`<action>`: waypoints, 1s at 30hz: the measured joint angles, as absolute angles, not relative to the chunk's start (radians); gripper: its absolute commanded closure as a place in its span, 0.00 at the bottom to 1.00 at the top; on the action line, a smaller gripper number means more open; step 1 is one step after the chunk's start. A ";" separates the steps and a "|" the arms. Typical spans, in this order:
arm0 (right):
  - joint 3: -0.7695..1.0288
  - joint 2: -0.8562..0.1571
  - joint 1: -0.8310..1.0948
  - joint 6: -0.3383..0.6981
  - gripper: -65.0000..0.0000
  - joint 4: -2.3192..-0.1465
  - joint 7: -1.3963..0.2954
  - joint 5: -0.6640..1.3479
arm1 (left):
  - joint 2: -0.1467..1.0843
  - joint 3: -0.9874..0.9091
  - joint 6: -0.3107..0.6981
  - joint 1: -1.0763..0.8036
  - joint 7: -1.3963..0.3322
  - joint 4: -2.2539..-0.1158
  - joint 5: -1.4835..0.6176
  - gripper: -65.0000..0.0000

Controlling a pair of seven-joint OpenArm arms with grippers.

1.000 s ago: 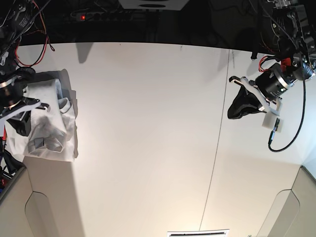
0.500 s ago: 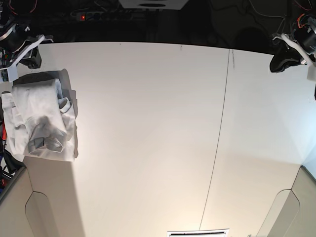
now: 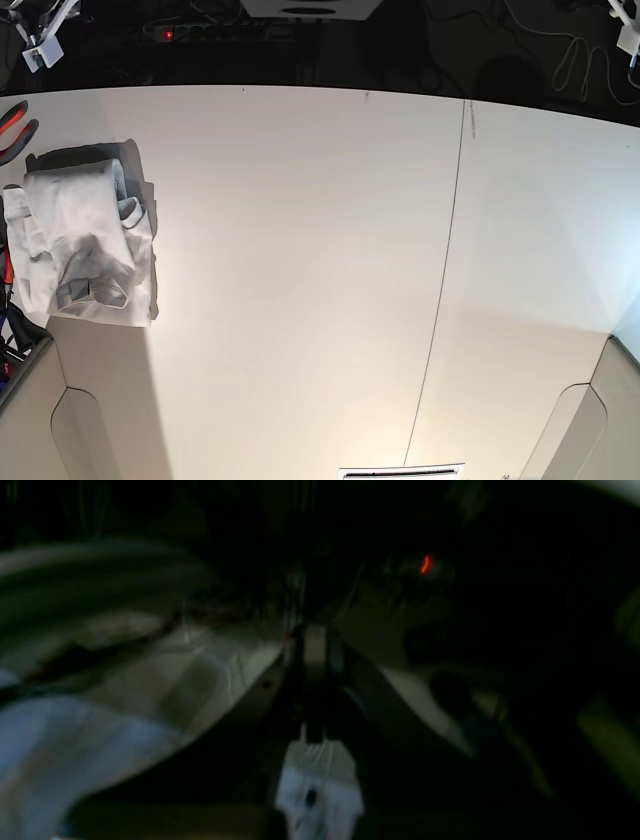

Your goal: Layout the t-shirt on the table in an organized manner, then fold the t-shirt properly

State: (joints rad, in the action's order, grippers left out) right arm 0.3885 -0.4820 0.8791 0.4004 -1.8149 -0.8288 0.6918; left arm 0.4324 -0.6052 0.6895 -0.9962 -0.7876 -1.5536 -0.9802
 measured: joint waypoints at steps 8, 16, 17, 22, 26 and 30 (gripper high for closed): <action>0.076 -0.506 0.785 0.410 1.00 -1.338 -0.525 0.592 | 0.482 -0.230 0.687 -0.863 -0.268 -1.148 -0.735 1.00; -0.199 -0.434 0.498 0.333 1.00 -0.907 -0.386 0.577 | 0.333 0.020 0.686 -0.545 -0.140 -0.846 -0.469 1.00; -0.218 -0.414 0.466 0.323 1.00 -0.869 -0.386 0.577 | 0.311 0.042 0.688 -0.514 -0.143 -0.807 -0.453 1.00; -0.255 -0.302 0.348 0.253 1.00 -0.723 -0.385 0.616 | 0.241 0.127 0.685 -0.375 -0.140 -0.658 -0.374 1.00; -0.256 -0.246 0.270 0.225 1.00 -0.630 -0.385 0.604 | 0.207 0.193 0.583 -0.310 -0.133 -0.604 -0.282 1.00; -0.255 -0.202 0.212 0.183 1.00 -0.565 -0.332 0.556 | 0.181 0.244 0.365 -0.285 -0.071 -0.588 -0.181 1.00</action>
State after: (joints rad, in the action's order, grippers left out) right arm -0.2546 -0.2024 0.2123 0.1829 -0.5648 -0.3321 0.5564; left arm 0.1806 0.2443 0.3649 -0.2848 -0.0711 -0.5884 -0.1814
